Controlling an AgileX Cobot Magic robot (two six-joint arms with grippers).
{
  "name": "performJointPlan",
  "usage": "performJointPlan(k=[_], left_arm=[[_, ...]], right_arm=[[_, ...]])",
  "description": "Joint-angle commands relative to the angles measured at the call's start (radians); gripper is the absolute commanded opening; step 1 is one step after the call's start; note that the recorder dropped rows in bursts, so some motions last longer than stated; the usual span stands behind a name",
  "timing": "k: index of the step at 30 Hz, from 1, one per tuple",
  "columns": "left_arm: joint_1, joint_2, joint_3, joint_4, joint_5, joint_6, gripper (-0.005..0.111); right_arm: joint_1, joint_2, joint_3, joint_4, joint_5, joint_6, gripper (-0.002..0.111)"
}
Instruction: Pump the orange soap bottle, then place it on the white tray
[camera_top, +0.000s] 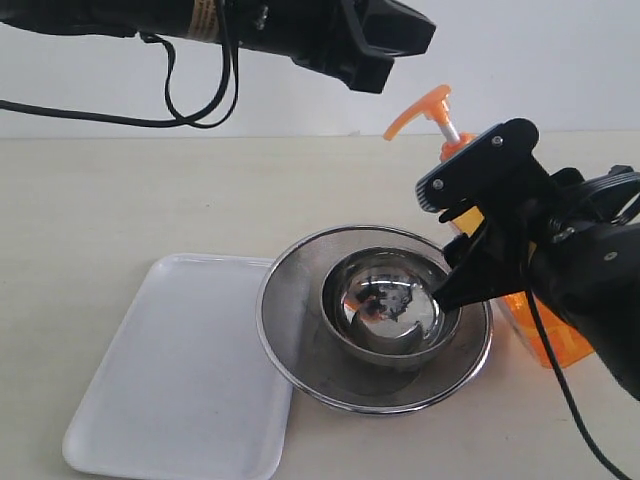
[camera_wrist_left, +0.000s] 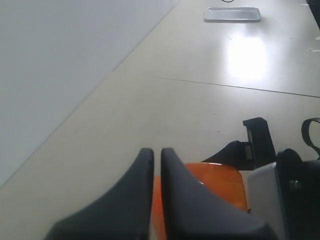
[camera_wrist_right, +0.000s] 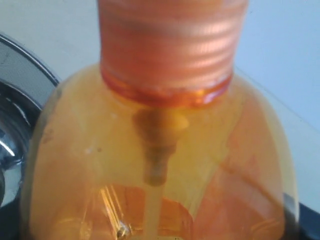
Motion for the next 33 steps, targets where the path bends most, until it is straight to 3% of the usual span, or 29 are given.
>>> performJointPlan(k=[1,33], left_arm=[[0.003,0.01,0.006,-0.004,-0.013,-0.039,0.005],[-0.035,0.068,-0.014,-0.004,0.024,-0.033,0.005]], right_arm=[[0.0,-0.008,-0.015,-0.043,0.078,-0.008,0.0],[0.0,-0.008,-0.015,-0.043,0.024,0.059,0.0]])
